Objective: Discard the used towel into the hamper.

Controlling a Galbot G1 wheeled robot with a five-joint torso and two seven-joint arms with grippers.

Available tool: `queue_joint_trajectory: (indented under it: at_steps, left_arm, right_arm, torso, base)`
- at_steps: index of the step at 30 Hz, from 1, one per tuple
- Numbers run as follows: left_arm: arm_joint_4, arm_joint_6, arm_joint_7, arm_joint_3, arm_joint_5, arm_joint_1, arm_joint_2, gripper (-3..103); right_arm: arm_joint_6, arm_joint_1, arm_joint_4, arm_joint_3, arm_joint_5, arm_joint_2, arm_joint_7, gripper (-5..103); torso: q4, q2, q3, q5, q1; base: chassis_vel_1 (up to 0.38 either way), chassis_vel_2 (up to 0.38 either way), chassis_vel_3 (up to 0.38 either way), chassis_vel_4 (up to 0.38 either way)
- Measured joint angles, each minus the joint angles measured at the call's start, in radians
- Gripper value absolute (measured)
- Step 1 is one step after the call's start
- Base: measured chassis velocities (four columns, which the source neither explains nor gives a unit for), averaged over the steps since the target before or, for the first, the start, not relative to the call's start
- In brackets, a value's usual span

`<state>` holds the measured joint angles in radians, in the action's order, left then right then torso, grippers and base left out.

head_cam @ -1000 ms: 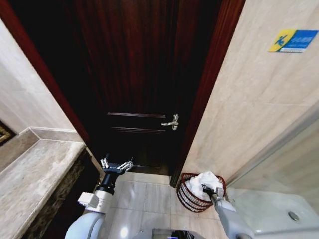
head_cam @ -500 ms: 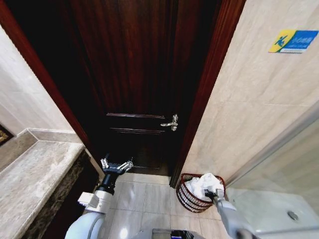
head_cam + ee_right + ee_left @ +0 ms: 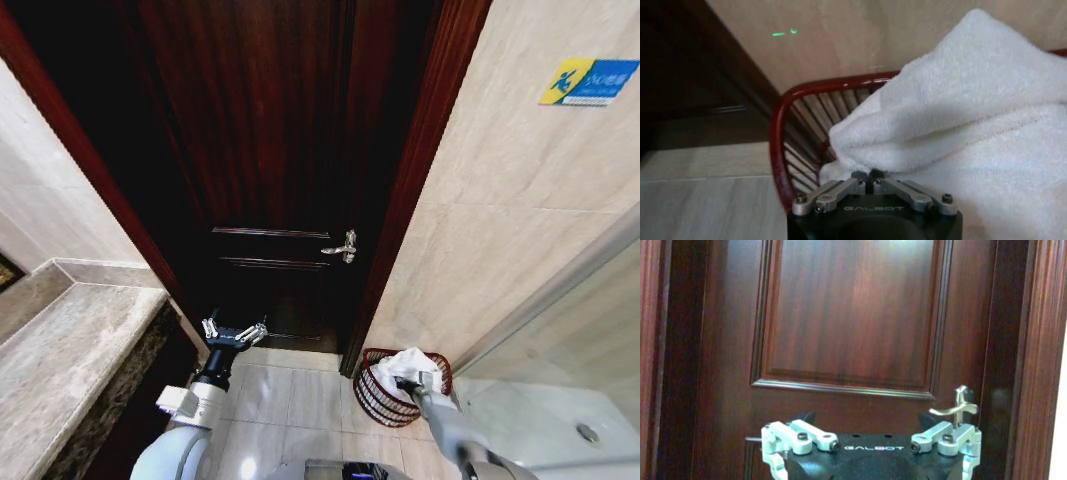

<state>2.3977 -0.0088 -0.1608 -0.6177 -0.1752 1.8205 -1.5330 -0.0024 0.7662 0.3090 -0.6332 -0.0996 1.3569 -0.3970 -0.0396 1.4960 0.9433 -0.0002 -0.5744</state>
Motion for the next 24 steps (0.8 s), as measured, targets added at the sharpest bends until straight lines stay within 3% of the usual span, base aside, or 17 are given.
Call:
queue_joint_trajectory:
  at_steps: [3,6,7,8,10,12,13,14,16,17,18,20,22,24]
  left_arm:
    - [0.000,0.000,0.000,0.000,0.000,0.000,0.000,99]
    - [0.000,0.000,0.000,0.000,0.000,0.000,0.000,99]
    - [0.000,0.000,0.000,0.000,0.000,0.000,0.000,99]
    - [0.000,0.000,0.000,0.000,0.000,0.000,0.000,99]
    - [0.000,0.000,0.000,0.000,0.000,0.000,0.000,99]
    - [0.000,0.000,0.000,0.000,0.000,0.000,0.000,99]
    - [0.000,0.000,0.000,0.000,0.000,0.000,0.000,99]
    - [0.000,0.000,0.000,0.000,0.000,0.000,0.000,99]
    - [0.000,0.000,0.000,0.000,0.000,0.000,0.000,99]
    - [0.000,0.000,0.000,0.000,0.000,0.000,0.000,99]
    - [0.000,0.000,0.000,0.000,0.000,0.000,0.000,99]
    - [0.000,0.000,0.000,0.000,0.000,0.000,0.000,99]
    - [0.000,0.000,0.000,0.000,0.000,0.000,0.000,99]
    - [0.000,0.000,0.000,0.000,0.000,0.000,0.000,99]
  right_arm:
    - [0.001,0.018,0.018,0.001,-0.004,0.008,0.000,1]
    - [0.047,0.058,0.060,0.001,-0.020,0.001,-0.018,0]
    - [0.105,0.082,0.082,0.001,-0.005,-0.009,-0.040,5]
    - [0.105,0.082,0.082,0.001,-0.005,-0.009,-0.040,5]
    - [0.170,0.152,0.181,-0.001,0.014,-0.025,-0.093,16]
    - [0.176,0.174,0.216,-0.001,0.016,-0.028,-0.101,16]
    - [0.196,0.205,0.267,0.000,0.023,-0.034,-0.114,21]
    - [0.227,0.218,0.284,0.000,0.029,-0.038,-0.129,21]
    - [0.417,0.254,0.317,-0.017,0.120,-0.054,-0.165,37]
    - [0.466,0.267,0.332,-0.022,0.142,-0.059,-0.165,37]
    - [0.466,0.267,0.332,-0.022,0.142,-0.059,-0.165,37]
    - [0.544,0.314,0.410,-0.033,0.162,-0.076,-0.155,49]
    - [0.551,0.322,0.422,-0.033,0.159,-0.079,-0.153,54]
    - [0.580,0.341,0.450,-0.035,0.134,-0.097,-0.098,66]
  torso:
    - [0.0001,0.000,0.000,0.0004,0.000]
    - [0.0000,0.000,0.000,0.0003,0.000]
    - [0.0000,0.000,0.000,0.0001,0.000]
    - [0.0000,0.000,0.000,0.0001,0.000]
    - [0.0001,0.000,0.000,0.0003,0.000]
    - [0.0003,0.000,0.000,0.0003,0.000]
    - [0.0004,0.000,0.000,0.0003,0.000]
    - [0.0005,0.000,0.000,0.0000,0.000]
    - [0.0001,0.000,0.000,0.0004,0.000]
    - [0.0000,0.000,0.000,0.0005,0.000]
    - [0.0000,0.000,0.000,0.0005,0.000]
    - [0.0000,0.000,0.000,0.0004,0.000]
    - [0.0001,0.000,0.000,0.0004,0.000]
    - [0.0004,0.000,0.000,0.0000,0.000]
  base:
    - [0.000,0.000,0.000,0.000]
    - [0.000,0.000,0.000,0.000]
    - [0.000,0.000,0.000,0.000]
    - [0.000,0.000,0.000,0.000]
    - [0.000,0.000,0.000,0.000]
    - [0.000,0.000,0.000,0.000]
    - [0.000,0.000,0.000,0.000]
    - [0.000,0.000,0.000,0.000]
    - [0.000,0.000,0.000,0.000]
    - [0.000,0.000,0.000,0.000]
    - [0.000,0.000,0.000,0.000]
    - [0.000,0.000,0.000,0.000]
    - [0.000,0.000,0.000,0.000]
    - [0.000,0.000,0.000,0.000]
